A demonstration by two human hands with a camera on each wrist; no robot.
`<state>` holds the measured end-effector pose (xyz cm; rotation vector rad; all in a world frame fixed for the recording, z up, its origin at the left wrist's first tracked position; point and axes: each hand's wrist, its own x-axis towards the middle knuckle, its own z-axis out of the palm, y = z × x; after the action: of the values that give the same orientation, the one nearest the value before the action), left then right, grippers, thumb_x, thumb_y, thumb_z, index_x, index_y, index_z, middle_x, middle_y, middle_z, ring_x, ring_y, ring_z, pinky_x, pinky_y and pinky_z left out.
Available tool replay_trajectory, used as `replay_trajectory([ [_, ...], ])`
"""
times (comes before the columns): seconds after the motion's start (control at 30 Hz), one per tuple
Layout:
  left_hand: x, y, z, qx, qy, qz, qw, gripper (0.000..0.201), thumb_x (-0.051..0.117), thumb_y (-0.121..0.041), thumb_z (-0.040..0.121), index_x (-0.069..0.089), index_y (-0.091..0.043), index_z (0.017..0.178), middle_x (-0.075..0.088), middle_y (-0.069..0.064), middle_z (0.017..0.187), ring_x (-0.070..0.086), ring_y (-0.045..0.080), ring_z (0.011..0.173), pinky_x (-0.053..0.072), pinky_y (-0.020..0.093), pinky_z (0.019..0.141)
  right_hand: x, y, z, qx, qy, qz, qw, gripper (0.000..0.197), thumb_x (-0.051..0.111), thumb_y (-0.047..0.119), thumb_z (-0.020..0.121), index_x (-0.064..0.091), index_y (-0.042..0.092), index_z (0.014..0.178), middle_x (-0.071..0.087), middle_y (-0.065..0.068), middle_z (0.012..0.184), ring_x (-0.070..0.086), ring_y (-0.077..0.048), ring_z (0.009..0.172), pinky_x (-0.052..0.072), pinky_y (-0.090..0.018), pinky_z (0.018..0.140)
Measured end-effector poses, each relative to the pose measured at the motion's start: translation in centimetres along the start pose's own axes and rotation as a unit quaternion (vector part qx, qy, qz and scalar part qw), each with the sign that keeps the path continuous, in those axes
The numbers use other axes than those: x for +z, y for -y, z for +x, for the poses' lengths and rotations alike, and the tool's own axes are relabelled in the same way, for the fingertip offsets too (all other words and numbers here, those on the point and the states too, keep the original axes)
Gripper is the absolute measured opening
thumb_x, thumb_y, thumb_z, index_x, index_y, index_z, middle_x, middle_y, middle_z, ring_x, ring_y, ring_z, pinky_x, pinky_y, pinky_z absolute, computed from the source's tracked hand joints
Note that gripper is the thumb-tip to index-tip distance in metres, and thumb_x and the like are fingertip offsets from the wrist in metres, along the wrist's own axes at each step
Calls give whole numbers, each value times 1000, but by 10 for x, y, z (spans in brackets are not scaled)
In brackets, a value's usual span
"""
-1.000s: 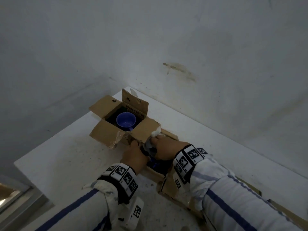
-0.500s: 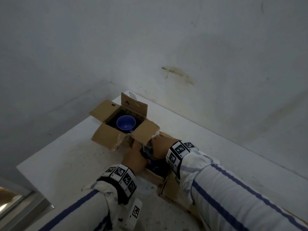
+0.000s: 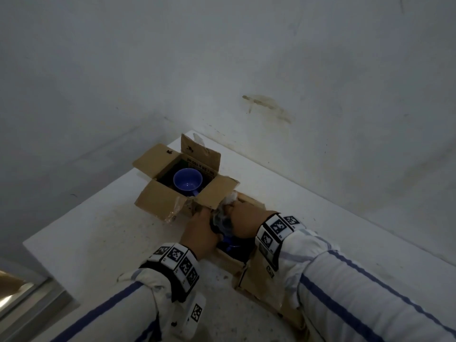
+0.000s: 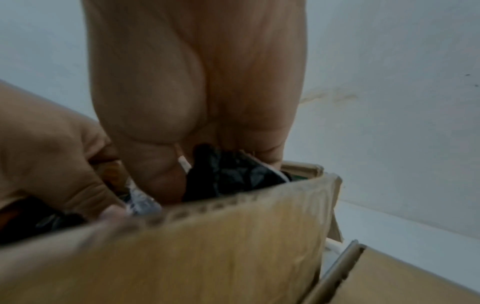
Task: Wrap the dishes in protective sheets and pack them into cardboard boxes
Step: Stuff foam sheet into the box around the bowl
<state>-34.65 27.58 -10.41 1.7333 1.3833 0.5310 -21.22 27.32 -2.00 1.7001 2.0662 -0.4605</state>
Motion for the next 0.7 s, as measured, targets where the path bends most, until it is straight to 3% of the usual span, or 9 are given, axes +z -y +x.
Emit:
replay_trajectory([
  [0.1, 0, -1, 0, 10, -1, 19, 1000, 55, 68, -10, 69, 46, -17, 119, 60, 7, 108, 59, 26, 96, 53, 44, 82, -3, -1, 7, -9, 0, -3, 1000, 52, 55, 21, 89, 42, 9, 138, 40, -15, 143, 41, -35, 130, 35, -44, 107],
  [0.27, -1, -3, -2, 11, 2, 23, 1000, 62, 65, -14, 72, 40, -19, 129, 58, 6, 117, 59, 26, 101, 53, 45, 85, -11, 3, 5, -18, -5, -23, 1000, 55, 57, 25, 89, 41, 9, 139, 32, -12, 150, 26, -30, 141, 18, -41, 116],
  [0.4, -4, -6, -1, -6, 12, 12, 1000, 54, 64, -21, 77, 43, -19, 128, 58, 6, 118, 58, 26, 105, 52, 46, 90, 0, 13, 3, 32, -11, 29, 999, 46, 59, 23, 87, 50, 9, 130, 51, -15, 134, 51, -34, 122, 42, -43, 99],
  [0.53, -3, -4, -3, -10, 40, 29, 999, 60, 57, -29, 73, 39, -22, 129, 57, 3, 118, 59, 23, 105, 52, 39, 89, -13, 0, 2, -4, 19, 68, 997, 43, 52, 21, 92, 49, 13, 134, 43, -12, 142, 42, -32, 130, 36, -39, 105],
  [0.6, -3, -6, -4, -15, 45, 23, 999, 59, 63, -21, 72, 39, -21, 126, 58, 2, 114, 60, 23, 101, 52, 38, 87, -18, -9, 2, -19, 4, 75, 997, 42, 50, 17, 93, 50, 14, 135, 35, -10, 147, 36, -30, 134, 31, -36, 107],
  [0.7, -3, -9, -4, -30, 31, 15, 999, 55, 68, -10, 73, 43, -16, 121, 59, 6, 111, 60, 26, 98, 53, 44, 86, -8, -8, -1, -12, 22, 59, 998, 40, 48, 14, 93, 51, 9, 133, 45, -14, 140, 45, -32, 126, 38, -38, 103],
])
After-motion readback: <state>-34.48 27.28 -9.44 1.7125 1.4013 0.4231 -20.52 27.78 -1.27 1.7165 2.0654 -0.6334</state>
